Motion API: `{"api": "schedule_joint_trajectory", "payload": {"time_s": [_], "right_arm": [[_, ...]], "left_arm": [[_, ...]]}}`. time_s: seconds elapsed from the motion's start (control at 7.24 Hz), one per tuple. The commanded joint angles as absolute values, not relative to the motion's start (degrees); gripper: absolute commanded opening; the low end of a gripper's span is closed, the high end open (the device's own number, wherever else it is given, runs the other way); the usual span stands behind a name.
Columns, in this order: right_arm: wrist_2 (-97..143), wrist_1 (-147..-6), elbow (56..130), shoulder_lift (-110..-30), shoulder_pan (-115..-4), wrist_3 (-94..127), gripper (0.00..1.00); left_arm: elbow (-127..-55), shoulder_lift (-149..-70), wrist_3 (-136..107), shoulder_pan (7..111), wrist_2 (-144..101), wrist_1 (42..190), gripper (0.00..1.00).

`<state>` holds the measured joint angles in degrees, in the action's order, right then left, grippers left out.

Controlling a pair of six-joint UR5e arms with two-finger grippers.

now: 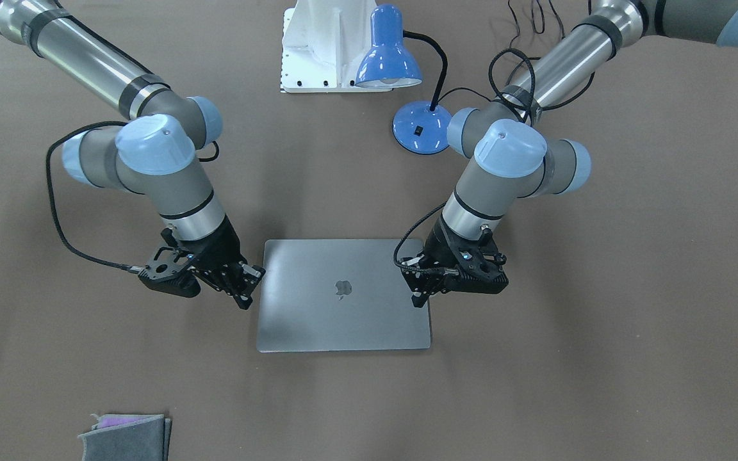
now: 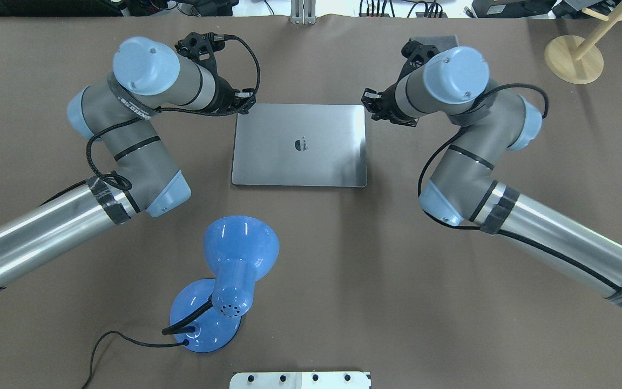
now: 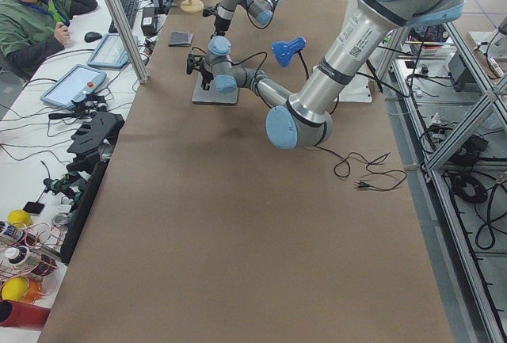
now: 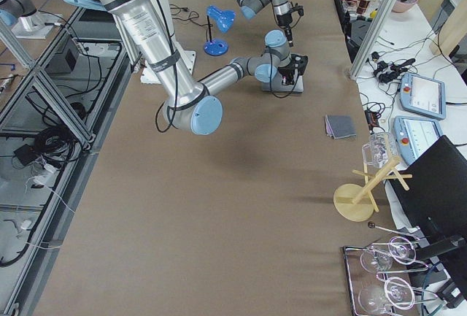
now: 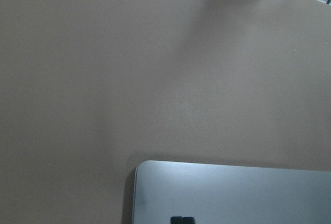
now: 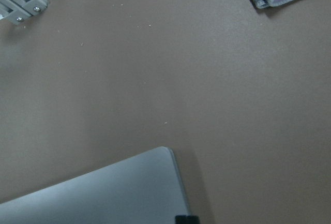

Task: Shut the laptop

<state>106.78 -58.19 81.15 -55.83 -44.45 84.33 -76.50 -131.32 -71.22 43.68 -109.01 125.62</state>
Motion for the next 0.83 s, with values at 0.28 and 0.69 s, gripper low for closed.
{"api": "schedule_joint_trajectory", "payload": {"time_s": [0.28, 0.69], "right_arm": [[116.16, -64.06, 89.38, -69.58, -55.86, 57.72, 1.0], [123.12, -64.42, 92.72, -84.5, -69.82, 32.79, 1.0]], "left_arm": [[-100.49, -118.16, -51.83, 55.49, -124.49, 102.99, 0.99], [-106.17, -111.89, -22.36, 65.78, -125.33, 85.22, 0.99]]}}
